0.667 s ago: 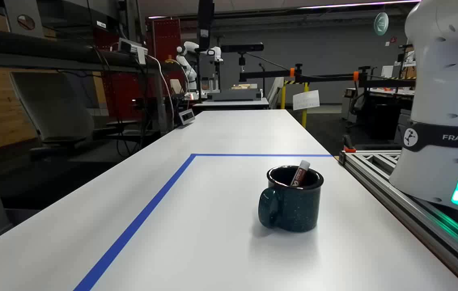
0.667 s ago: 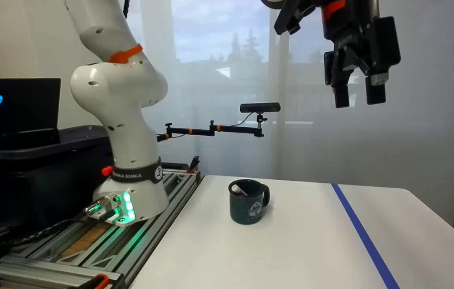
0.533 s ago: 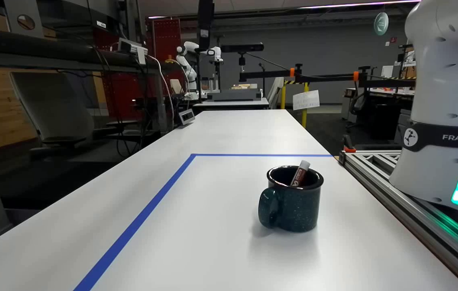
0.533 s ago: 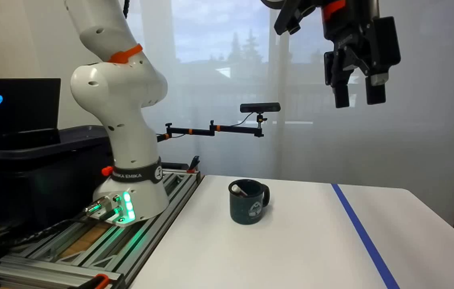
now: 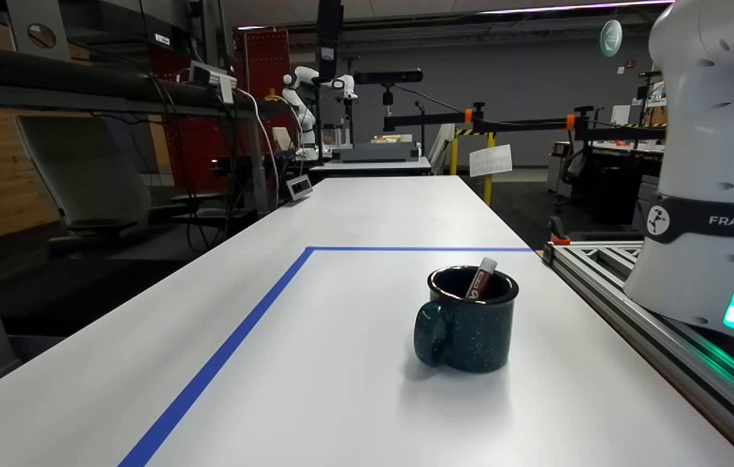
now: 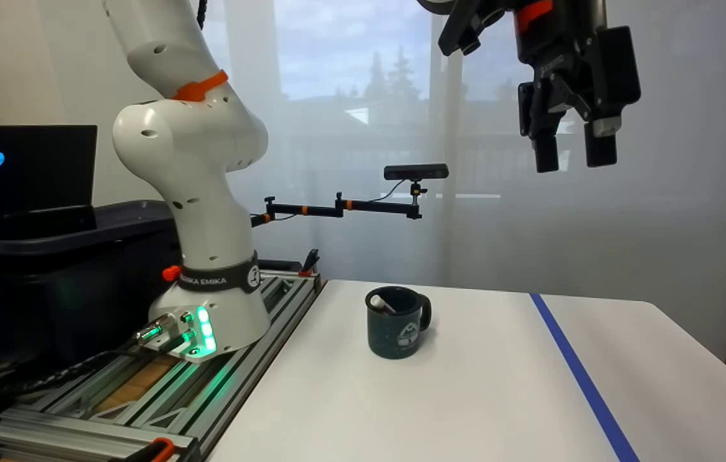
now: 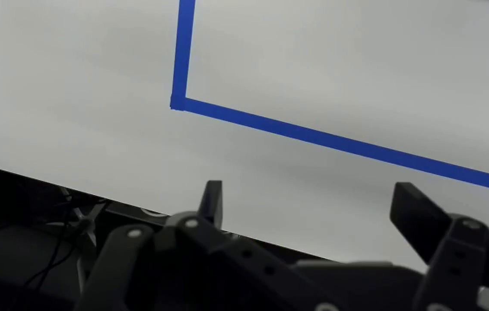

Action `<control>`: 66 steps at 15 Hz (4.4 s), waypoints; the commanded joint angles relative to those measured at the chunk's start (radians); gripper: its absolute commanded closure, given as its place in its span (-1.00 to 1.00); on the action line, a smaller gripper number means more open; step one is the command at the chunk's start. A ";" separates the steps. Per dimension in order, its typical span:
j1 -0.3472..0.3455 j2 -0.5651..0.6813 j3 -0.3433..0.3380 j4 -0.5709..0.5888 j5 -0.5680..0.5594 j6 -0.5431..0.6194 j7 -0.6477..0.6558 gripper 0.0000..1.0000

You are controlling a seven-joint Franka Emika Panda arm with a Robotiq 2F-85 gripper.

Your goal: Remove the marker from the cup

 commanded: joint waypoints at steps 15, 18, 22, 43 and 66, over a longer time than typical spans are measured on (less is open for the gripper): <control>0.201 0.052 0.108 -0.119 0.174 -0.261 -0.182 -1.00; 0.204 0.061 0.127 -0.148 0.138 -0.230 -0.165 -1.00; 0.226 0.108 0.169 -0.205 0.117 -0.179 -0.160 -1.00; 0.236 0.344 0.251 -0.232 0.023 -0.167 -0.074 0.10; 0.240 0.445 0.270 -0.243 -0.077 -0.073 -0.004 0.67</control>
